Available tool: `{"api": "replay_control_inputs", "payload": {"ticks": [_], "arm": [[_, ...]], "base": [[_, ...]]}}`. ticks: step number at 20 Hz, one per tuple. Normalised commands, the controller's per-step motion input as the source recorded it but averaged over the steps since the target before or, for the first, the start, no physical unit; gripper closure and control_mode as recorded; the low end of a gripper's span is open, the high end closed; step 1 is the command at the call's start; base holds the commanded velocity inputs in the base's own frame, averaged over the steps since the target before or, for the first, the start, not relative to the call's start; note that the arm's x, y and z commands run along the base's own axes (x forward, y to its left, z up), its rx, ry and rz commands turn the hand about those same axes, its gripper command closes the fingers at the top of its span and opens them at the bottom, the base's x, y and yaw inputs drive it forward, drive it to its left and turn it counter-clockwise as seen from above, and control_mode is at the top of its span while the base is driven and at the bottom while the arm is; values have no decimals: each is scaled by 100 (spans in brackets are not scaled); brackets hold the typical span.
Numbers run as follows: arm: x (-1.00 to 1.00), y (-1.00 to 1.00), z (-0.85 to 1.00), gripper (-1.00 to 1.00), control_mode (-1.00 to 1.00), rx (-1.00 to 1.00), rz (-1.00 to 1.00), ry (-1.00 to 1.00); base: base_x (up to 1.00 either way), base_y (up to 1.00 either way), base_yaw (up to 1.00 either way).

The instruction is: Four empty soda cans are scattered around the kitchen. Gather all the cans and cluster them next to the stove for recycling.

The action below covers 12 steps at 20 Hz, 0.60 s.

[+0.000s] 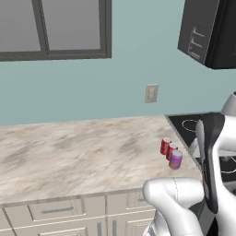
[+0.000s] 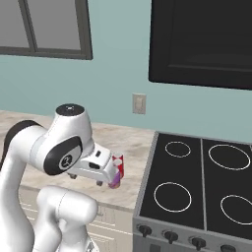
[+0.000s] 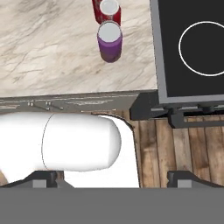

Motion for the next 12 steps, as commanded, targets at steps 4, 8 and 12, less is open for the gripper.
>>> {"api": "replay_control_inputs", "payload": {"ticks": [4, 8, 12], "arm": [[-30, 15, 0, -100, -100, -2, 0, 0], [-23, 29, 0, -100, -100, -5, 0, 0], [-6, 34, 0, -100, -100, -2, 0, 0]], "base": [[0, 0, 0], [0, 0, 0], [0, 0, 0]]}}
